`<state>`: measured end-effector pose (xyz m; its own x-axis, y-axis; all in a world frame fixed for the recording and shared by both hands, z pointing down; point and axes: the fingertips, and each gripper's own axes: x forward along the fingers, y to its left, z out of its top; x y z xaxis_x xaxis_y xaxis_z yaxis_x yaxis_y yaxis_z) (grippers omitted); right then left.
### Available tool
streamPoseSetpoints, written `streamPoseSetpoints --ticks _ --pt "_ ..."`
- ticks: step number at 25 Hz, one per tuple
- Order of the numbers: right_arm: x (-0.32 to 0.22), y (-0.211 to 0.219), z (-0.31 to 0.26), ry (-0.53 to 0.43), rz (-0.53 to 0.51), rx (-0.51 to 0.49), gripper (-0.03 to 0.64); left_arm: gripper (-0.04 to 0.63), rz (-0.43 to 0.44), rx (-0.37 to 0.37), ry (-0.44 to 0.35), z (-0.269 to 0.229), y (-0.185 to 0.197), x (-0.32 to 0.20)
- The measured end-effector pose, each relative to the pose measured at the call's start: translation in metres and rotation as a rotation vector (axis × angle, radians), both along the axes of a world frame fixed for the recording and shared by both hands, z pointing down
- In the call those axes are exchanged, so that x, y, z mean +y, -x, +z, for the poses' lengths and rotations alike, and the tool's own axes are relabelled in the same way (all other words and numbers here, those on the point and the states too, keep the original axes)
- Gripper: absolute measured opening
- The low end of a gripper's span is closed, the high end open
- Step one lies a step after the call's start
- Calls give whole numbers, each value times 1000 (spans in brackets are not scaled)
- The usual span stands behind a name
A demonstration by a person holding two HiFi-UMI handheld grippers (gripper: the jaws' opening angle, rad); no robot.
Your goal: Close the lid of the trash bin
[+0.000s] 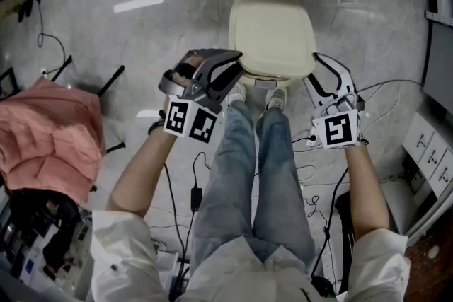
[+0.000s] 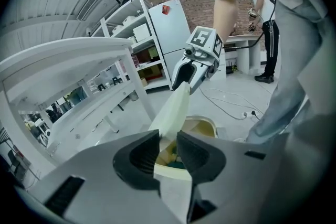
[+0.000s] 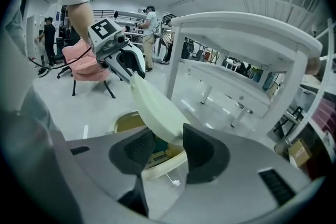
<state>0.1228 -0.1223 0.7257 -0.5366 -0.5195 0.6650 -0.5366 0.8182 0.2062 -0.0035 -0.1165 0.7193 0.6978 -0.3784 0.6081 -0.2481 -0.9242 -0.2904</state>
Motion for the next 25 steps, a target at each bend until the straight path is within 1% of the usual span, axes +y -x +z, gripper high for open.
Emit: streamPoseSetpoints --ticks 2,6,10,15,22,25 --pt "4 -1 2 2 -10 16 179 114 15 -10 -1 3 -1 4" --pt "8 0 5 9 -16 10 187 117 27 -16 6 5 -1 9" --pt "11 1 9 20 -39 24 195 121 46 -20 21 9 0 12" --pt "17 0 17 57 -49 43 206 127 68 -25 39 15 0 17" --pt "23 1 26 66 -109 78 221 133 98 -36 71 25 -1 24" --pt "25 0 28 70 -122 72 227 138 109 -37 88 27 -1 26"
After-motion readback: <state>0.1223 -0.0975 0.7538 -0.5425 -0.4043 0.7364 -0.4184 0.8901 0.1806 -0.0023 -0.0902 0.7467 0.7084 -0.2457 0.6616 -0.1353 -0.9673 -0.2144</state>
